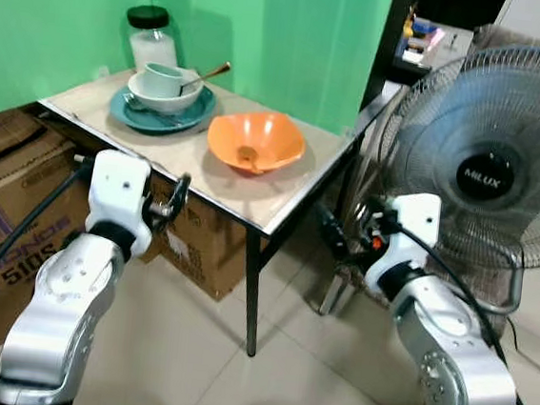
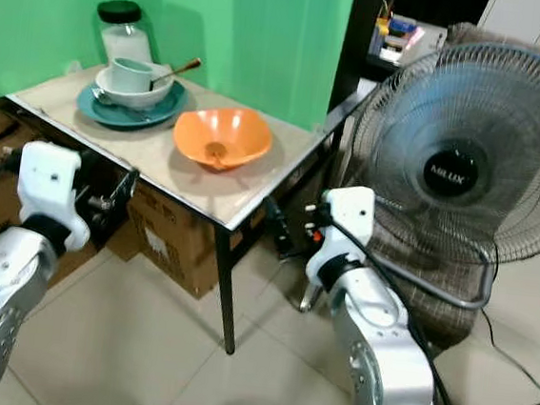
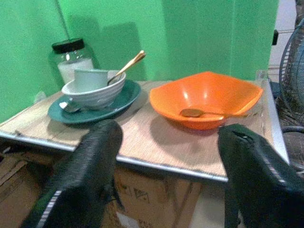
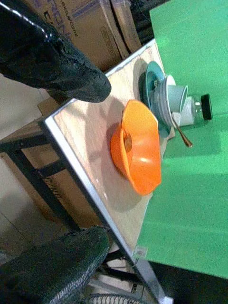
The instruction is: Setting the table
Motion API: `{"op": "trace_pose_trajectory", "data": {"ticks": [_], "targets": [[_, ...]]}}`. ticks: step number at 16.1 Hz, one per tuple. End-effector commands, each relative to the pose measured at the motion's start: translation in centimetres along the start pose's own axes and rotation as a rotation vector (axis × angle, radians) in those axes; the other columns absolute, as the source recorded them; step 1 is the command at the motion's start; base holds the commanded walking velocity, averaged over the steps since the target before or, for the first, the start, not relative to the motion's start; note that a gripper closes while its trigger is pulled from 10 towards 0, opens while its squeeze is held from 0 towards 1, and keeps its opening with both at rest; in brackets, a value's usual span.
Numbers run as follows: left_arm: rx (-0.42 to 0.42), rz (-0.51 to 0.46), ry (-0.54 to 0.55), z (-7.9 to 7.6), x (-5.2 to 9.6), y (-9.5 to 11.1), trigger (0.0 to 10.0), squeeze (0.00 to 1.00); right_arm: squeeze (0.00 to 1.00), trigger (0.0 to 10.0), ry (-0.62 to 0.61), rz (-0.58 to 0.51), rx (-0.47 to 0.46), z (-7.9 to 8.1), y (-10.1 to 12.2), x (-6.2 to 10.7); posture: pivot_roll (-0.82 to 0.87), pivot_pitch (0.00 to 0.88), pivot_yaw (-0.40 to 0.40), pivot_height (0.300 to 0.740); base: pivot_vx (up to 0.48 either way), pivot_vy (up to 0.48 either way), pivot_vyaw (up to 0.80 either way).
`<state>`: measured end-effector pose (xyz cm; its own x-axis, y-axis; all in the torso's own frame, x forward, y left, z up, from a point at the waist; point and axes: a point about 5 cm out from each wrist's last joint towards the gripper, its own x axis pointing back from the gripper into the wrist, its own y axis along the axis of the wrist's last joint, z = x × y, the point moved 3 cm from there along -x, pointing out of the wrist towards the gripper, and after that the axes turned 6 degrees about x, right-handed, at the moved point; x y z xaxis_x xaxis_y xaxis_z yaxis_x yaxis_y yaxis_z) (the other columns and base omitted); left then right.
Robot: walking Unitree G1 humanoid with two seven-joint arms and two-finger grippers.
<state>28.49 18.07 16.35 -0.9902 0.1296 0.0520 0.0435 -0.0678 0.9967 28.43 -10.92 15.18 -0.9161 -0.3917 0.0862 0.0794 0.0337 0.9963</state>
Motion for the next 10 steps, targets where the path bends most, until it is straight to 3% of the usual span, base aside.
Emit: {"op": "trace_pose_trajectory", "data": {"ticks": [1, 4, 10], "targets": [[-0.012, -0.018, -0.005, 0.00, 0.01, 0.53, 10.0, 1.00, 1.00, 10.0, 0.014, -0.010, 0.006, 0.11, 0.34, -0.36, 0.14, 0.000, 0.014, 0.740, 0.300, 0.000, 0.80], [-0.026, -0.012, -0.029, -0.15, 0.20, 0.47, 10.0, 1.00, 1.00, 10.0, 0.022, -0.025, 0.007, 0.26, 0.68, -0.55, 0.14, 0.000, 0.011, 0.740, 0.300, 0.000, 0.80], [-0.036, -0.008, -0.047, -0.35, 0.25, 0.34, 10.0, 0.98, 1.00, 10.0, 0.022, -0.038, -0.008, 0.24, 1.03, -0.76, 0.15, 0.000, 0.006, 0.740, 0.301, 0.000, 0.00]]}}
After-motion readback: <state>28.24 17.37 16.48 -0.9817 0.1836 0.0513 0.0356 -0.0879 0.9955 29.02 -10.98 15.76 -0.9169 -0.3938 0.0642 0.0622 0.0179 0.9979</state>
